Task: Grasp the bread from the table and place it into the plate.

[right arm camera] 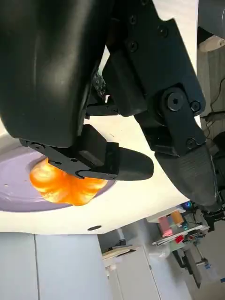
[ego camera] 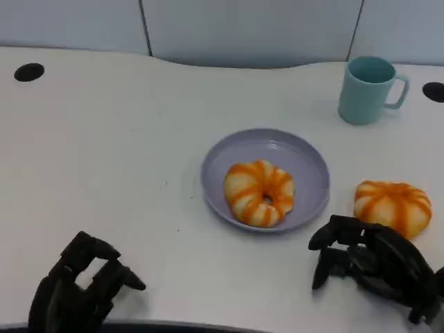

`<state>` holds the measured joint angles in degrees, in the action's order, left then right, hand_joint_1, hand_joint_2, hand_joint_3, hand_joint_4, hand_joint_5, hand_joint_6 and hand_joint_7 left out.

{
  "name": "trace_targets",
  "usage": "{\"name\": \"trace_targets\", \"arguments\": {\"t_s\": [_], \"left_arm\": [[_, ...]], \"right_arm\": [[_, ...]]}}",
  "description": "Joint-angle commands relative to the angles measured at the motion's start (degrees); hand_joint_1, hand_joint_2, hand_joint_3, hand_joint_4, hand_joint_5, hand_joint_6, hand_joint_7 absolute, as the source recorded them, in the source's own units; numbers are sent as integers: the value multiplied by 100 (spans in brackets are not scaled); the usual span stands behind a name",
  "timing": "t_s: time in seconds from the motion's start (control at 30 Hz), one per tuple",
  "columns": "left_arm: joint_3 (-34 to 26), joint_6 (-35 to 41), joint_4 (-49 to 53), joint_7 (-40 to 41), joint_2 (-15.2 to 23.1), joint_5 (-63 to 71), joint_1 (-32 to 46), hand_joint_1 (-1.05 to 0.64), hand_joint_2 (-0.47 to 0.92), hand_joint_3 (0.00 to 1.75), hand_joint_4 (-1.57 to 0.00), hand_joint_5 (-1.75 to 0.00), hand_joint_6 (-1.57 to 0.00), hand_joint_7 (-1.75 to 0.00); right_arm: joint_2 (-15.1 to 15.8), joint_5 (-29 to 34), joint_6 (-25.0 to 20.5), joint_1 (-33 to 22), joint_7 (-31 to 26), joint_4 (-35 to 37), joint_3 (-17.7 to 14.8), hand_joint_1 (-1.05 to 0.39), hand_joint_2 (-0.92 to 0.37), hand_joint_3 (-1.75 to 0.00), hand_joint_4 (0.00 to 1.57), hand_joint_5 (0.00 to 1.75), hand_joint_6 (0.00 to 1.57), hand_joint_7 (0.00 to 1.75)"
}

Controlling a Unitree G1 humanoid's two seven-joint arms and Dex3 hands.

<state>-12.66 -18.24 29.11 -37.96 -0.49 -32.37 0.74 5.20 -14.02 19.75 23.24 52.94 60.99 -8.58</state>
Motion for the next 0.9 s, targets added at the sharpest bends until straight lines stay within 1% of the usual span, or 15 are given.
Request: {"name": "trace_targets", "arguments": {"t_s": [0.03, 0.23, 0.5, 0.67, 0.77, 0.83, 0.9], "left_arm": [[-161, 305, -16, -273, 56, -209, -37, -55, 90, 2, -45, -175, -33, -148], [-251, 503, -79, -331, 48, -203, -30, -55, 90, 1, -44, -175, -29, -157], [-347, 496, 17, -477, 12, -209, -86, -54, 90, 0, -45, -175, -33, -148], [-385, 549, 57, -587, -16, -239, -106, -55, 90, 0, -45, -175, -33, -145], [-387, 608, 15, -568, -8, -181, -90, -55, 90, 0, -43, -175, -34, -143], [-376, 644, -66, -492, -10, -130, -61, -57, 88, 0, -42, -175, -33, -149], [-380, 636, -96, -496, -16, -114, -51, -57, 88, 0, -42, -175, -31, -152]], "right_arm": [[94, 101, -116, -223, -95, 64, 36, -50, -92, -6, 64, 140, 71, 96], [85, 94, -144, -227, -57, 13, 57, -50, -92, -7, 63, 140, 71, 95], [115, 112, -274, -256, -103, -131, 93, -51, -92, -6, 62, 141, 71, 95], [127, 106, 1, -189, -75, 226, 28, -53, -92, -6, 64, 138, 73, 91], [121, 94, 98, -165, -70, 346, -4, -52, -92, -5, 67, 136, 75, 87], [141, 132, 127, -162, -66, 323, 25, -55, -92, -6, 67, 136, 76, 86], [142, 143, 119, -180, -54, 236, 48, -53, -92, -7, 65, 137, 75, 87]]}}
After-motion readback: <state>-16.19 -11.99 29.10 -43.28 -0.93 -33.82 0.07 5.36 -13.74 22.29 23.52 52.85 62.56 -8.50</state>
